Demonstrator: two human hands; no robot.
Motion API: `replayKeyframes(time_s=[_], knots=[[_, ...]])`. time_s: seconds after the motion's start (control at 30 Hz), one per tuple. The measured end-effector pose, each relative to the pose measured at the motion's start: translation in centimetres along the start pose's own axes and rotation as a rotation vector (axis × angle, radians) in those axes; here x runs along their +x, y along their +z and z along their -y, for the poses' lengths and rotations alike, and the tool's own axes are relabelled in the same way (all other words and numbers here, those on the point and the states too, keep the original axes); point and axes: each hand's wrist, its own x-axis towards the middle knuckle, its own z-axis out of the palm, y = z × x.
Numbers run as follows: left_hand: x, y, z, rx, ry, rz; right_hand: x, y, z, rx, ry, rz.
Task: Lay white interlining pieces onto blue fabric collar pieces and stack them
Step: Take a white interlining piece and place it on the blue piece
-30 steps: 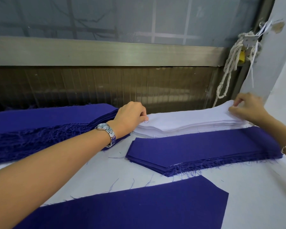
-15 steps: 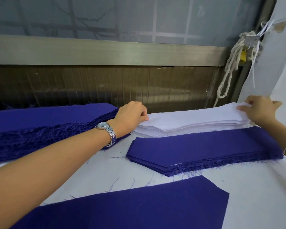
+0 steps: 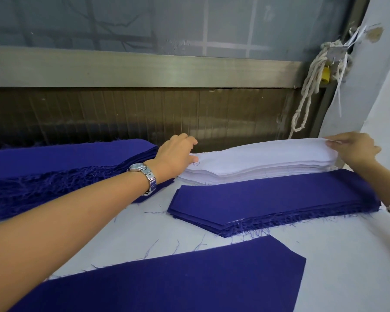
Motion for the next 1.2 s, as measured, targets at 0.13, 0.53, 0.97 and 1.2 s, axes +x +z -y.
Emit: replayKeyframes(time_s=[0.13, 0.53, 0.97, 1.2], knots=[[0.2, -0.2, -0.2, -0.006, 0.009, 0.045, -0.1, -0.3, -0.3, 0.081, 0.082, 0.011], [-1.1, 0.2, 0.2, 0.0, 0.086, -0.197, 0.0, -0.2, 0.2, 0.128, 0.104, -0.03], [-1.3, -1.1, -0.2, -0.567, -0.046, -0.317, -0.6, -2.3, 1.8, 0.28, 0.268, -0.149], [-3.3, -4.0, 0.7, -0.74, -0.181, -0.294, -1.4, -4.4, 4.0, 0.541, 0.198, -0.094]])
